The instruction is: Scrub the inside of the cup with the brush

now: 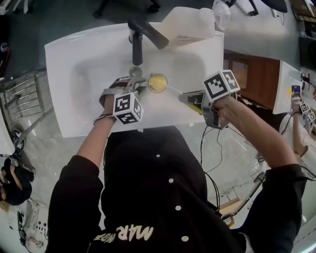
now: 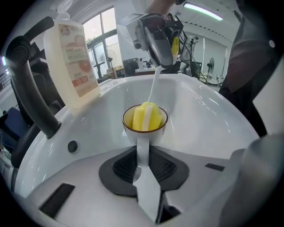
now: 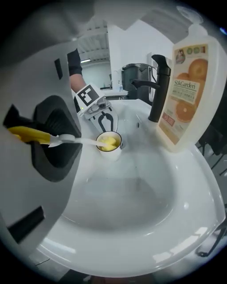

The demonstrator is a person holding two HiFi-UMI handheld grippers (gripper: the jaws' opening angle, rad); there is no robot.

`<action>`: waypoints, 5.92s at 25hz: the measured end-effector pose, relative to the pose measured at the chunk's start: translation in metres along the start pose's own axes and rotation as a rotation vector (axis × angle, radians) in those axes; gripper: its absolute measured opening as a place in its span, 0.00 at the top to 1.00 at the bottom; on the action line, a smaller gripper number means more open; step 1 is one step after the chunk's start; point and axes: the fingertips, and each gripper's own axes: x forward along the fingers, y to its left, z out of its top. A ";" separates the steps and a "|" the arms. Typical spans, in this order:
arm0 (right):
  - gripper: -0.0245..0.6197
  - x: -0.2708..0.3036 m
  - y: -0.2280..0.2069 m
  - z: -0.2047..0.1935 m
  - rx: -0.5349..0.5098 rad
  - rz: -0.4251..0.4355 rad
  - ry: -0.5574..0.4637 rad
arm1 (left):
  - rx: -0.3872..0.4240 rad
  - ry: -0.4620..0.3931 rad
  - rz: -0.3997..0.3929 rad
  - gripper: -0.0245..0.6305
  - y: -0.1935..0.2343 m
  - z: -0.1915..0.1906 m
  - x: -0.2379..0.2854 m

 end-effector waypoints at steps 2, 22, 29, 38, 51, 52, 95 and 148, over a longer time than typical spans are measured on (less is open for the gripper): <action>0.88 -0.001 0.002 -0.003 -0.041 -0.032 -0.020 | -0.004 -0.001 -0.002 0.83 0.001 0.000 0.000; 0.90 -0.021 0.041 0.030 -2.095 -0.951 0.340 | -0.067 0.015 -0.039 0.83 -0.001 0.002 -0.001; 0.90 -0.065 0.056 0.021 -2.422 -1.145 0.596 | -0.082 0.016 -0.056 0.83 -0.002 0.003 -0.002; 0.89 -0.010 0.037 0.027 -2.685 -1.094 0.742 | -0.094 0.030 -0.055 0.83 -0.001 0.004 0.000; 0.89 -0.002 -0.010 0.028 -1.327 -0.713 0.323 | -0.063 0.051 -0.040 0.83 -0.003 0.006 0.000; 0.89 -0.002 -0.013 0.024 -1.189 -0.657 0.290 | -0.057 0.051 -0.037 0.83 -0.004 0.006 0.000; 0.90 -0.052 0.036 0.025 -1.965 -0.953 0.255 | -0.068 0.077 -0.054 0.83 0.002 0.001 -0.001; 0.89 -0.006 0.005 0.002 -0.143 -0.144 -0.119 | -0.054 0.115 -0.051 0.83 0.006 -0.003 -0.002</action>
